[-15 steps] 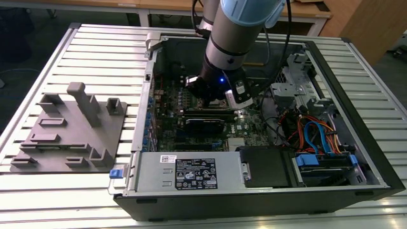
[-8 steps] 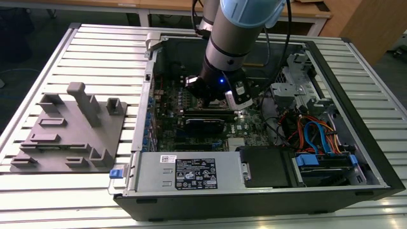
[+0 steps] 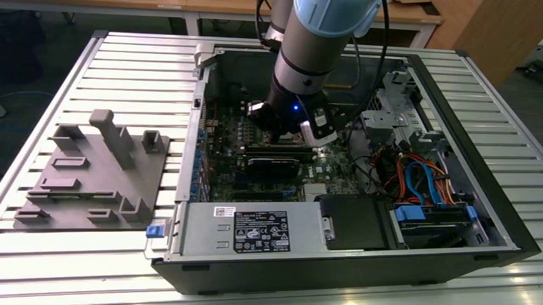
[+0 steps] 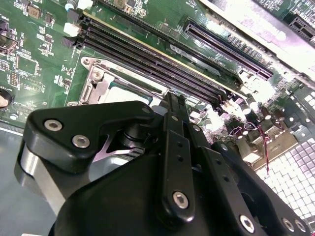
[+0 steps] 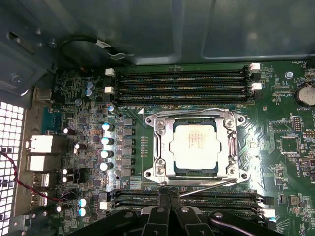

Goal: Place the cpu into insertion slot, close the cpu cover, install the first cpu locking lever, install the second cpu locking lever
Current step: 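Install the second cpu locking lever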

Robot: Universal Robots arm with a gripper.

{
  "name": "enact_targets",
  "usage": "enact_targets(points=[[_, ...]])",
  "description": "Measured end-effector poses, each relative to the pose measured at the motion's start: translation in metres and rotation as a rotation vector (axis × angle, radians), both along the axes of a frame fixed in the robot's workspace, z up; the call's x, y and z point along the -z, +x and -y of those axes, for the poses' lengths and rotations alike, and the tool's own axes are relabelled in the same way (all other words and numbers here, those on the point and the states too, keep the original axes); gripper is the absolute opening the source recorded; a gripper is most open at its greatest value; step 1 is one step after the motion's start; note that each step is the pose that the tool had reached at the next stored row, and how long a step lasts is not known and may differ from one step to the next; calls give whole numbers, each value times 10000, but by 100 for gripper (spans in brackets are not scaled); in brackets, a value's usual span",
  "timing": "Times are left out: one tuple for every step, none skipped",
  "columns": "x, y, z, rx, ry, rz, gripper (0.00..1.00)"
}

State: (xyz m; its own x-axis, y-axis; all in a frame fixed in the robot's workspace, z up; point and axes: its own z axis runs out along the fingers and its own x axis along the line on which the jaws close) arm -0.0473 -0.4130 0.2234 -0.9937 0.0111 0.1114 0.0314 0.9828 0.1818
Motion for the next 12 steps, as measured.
enact_targets(points=[[2, 0, 4, -1, 5, -1, 10], [7, 1, 10, -2, 29, -1, 10], [13, 0, 17, -1, 60, 0, 10], [18, 0, 24, 0, 94, 0, 10], [23, -1, 31, 0, 132, 0, 10], [30, -2, 37, 0, 168, 0, 10], [38, -6, 43, 0, 204, 0, 10], [46, -12, 50, 1, 238, 0, 10], [54, -22, 56, 1, 276, 0, 10], [61, -31, 62, 1, 312, 0, 10], [68, -40, 67, 1, 355, 0, 10], [73, -47, 70, 1, 410, -1, 10]])
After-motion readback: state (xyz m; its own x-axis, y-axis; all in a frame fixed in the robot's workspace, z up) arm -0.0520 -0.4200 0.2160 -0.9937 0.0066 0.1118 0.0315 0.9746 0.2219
